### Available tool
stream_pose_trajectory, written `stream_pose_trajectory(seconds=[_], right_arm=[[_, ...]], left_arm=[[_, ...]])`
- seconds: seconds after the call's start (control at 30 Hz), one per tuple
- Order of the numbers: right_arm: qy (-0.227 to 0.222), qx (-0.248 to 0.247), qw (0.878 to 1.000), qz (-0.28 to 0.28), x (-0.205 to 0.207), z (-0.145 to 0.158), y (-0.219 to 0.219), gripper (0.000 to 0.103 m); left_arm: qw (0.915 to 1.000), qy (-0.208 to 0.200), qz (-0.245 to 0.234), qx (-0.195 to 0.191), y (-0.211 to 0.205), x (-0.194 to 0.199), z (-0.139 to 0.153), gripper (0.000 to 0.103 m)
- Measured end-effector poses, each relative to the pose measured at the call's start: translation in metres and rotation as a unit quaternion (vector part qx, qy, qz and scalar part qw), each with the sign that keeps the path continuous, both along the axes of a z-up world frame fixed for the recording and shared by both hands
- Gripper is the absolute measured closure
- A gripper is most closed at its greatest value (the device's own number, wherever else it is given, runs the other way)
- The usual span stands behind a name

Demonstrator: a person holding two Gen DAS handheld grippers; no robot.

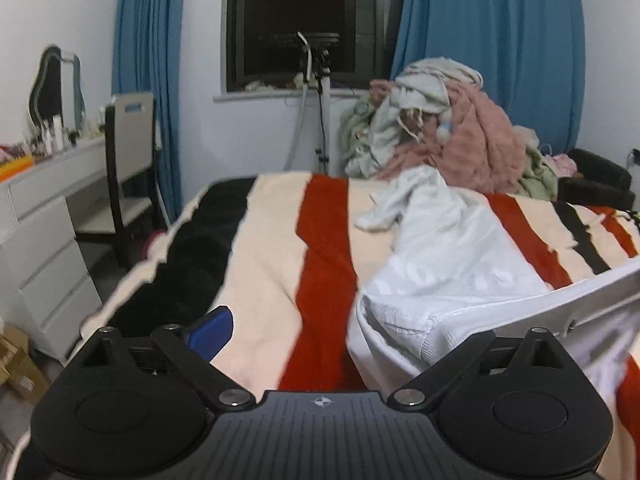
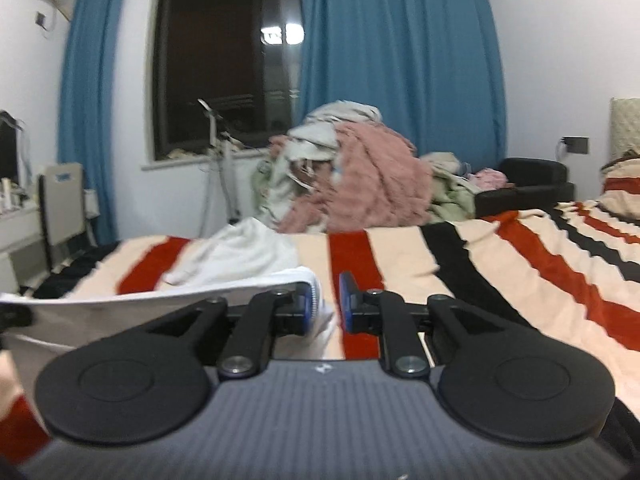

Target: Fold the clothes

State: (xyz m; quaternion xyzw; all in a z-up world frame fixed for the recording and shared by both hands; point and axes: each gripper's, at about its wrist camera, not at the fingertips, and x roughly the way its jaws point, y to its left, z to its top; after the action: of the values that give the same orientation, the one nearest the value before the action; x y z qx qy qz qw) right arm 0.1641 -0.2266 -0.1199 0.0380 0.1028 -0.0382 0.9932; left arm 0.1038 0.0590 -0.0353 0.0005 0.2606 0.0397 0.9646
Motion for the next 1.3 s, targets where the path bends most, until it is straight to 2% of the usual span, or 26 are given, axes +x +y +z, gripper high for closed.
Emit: stream_pose_trajectory(seconds=[0.03, 0.1, 0.17, 0.27, 0.33, 0.4, 0.5, 0.57, 0.6, 0.7, 0.8, 1.0, 1.13, 1.23, 1.3], right_arm=[[0.006, -0.007, 1.0, -0.003, 0.002, -0.003, 0.0, 0.079], [0.032, -0.034, 0.999, -0.012, 0.007, -0.011, 0.003, 0.059], [0.06, -0.06, 0.996, -0.018, 0.013, -0.02, 0.006, 0.047], [0.137, -0.053, 0.989, 0.002, 0.026, -0.038, 0.005, 0.044], [0.169, -0.049, 0.984, 0.006, 0.029, -0.046, 0.006, 0.044], [0.165, -0.062, 0.984, -0.006, 0.024, -0.047, 0.011, 0.044], [0.139, -0.066, 0.988, -0.025, 0.012, -0.038, 0.014, 0.044], [0.112, -0.047, 0.991, -0.05, 0.001, -0.023, 0.012, 0.044], [0.097, -0.027, 0.993, -0.058, -0.005, -0.012, 0.009, 0.044], [0.047, 0.024, 0.997, -0.063, -0.026, 0.028, 0.002, 0.044], [-0.026, 0.037, 0.997, -0.06, -0.05, 0.09, 0.003, 0.044], [-0.141, 0.048, 0.988, -0.029, -0.088, 0.241, 0.0, 0.044], [-0.195, 0.041, 0.98, -0.011, -0.114, 0.341, -0.005, 0.044], [-0.223, 0.038, 0.974, 0.005, -0.129, 0.401, -0.01, 0.044], [-0.238, 0.023, 0.971, 0.009, -0.135, 0.434, -0.011, 0.044]], left_arm=[[1.0, 0.001, 0.002, 0.002, 0.0, -0.002, -0.001, 0.005], [0.9998, -0.011, 0.016, 0.01, 0.001, -0.007, 0.001, 0.005], [0.9993, -0.022, 0.028, -0.002, 0.007, -0.007, 0.002, 0.005], [0.9982, -0.018, 0.05, -0.028, 0.015, 0.0, 0.001, 0.005], [0.9974, -0.014, 0.055, -0.044, 0.018, 0.002, -0.001, 0.005], [0.9965, -0.017, 0.059, -0.058, 0.019, -0.005, 0.001, 0.005], [0.9952, -0.062, 0.057, -0.05, 0.013, -0.027, 0.01, 0.005], [0.9933, -0.082, 0.062, -0.052, 0.009, -0.038, 0.018, 0.005], [0.9913, -0.09, 0.069, -0.065, 0.011, -0.043, 0.024, 0.005], [0.9848, -0.127, 0.077, -0.09, 0.019, -0.057, 0.057, 0.007], [0.9767, -0.174, 0.066, -0.107, 0.024, -0.072, 0.11, 0.007], [0.9554, -0.26, 0.035, -0.135, 0.029, -0.095, 0.252, 0.007], [0.9443, -0.309, 0.015, -0.113, 0.026, -0.111, 0.349, 0.006], [0.9381, -0.337, 0.002, -0.082, 0.022, -0.124, 0.412, 0.004], [0.9355, -0.346, -0.006, -0.072, 0.018, -0.127, 0.443, 0.004]])
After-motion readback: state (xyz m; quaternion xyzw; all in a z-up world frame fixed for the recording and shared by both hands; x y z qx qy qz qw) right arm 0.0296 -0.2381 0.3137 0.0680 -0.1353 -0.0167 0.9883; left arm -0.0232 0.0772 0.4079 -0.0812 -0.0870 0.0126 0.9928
